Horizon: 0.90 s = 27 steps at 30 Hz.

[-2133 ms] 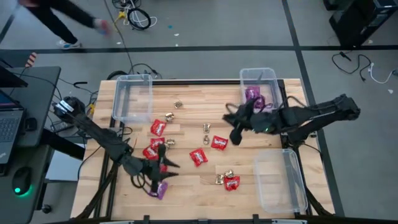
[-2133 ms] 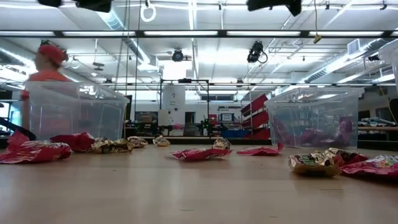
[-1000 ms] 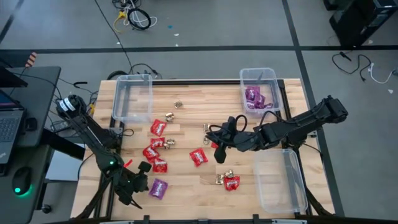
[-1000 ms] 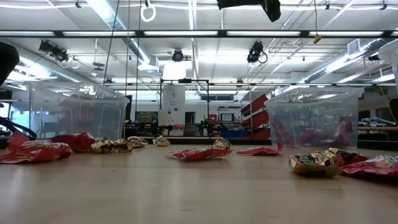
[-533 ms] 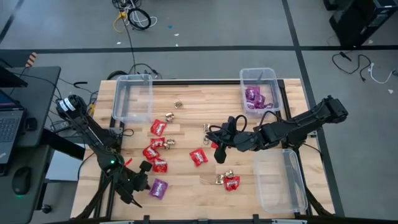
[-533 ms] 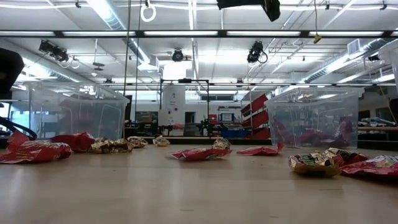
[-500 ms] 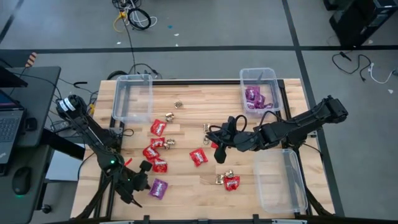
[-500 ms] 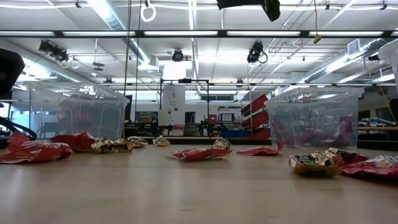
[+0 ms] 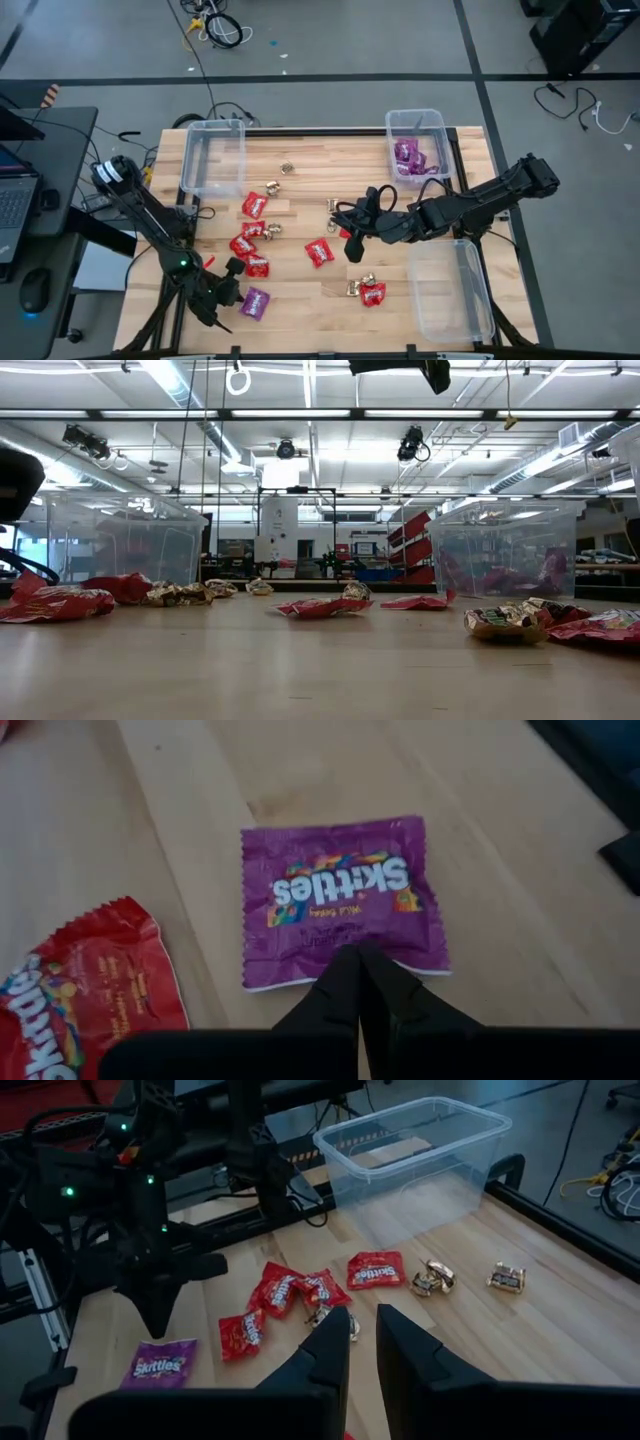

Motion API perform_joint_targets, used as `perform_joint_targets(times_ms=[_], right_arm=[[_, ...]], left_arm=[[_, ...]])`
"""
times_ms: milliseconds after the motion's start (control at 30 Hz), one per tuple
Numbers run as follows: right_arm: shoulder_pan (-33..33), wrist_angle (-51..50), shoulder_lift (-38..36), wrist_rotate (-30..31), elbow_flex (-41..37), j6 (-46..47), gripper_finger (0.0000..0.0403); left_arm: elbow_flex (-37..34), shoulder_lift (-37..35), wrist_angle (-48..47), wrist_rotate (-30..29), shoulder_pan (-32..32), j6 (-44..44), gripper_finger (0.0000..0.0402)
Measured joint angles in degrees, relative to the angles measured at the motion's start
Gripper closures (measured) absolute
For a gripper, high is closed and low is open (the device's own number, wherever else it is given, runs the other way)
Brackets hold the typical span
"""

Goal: Sort candy
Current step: Put the purple candy into the top right transparent bin

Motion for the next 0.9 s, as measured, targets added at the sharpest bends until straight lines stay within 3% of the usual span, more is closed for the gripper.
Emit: perform_joint_targets(times_ms=[900], right_arm=[[-0.07,0.46,0.0,0.0,0.0,-3.02,0.0362]], left_arm=[[0.0,2.44,2.9,1.55,4.94,4.49,0.0401]])
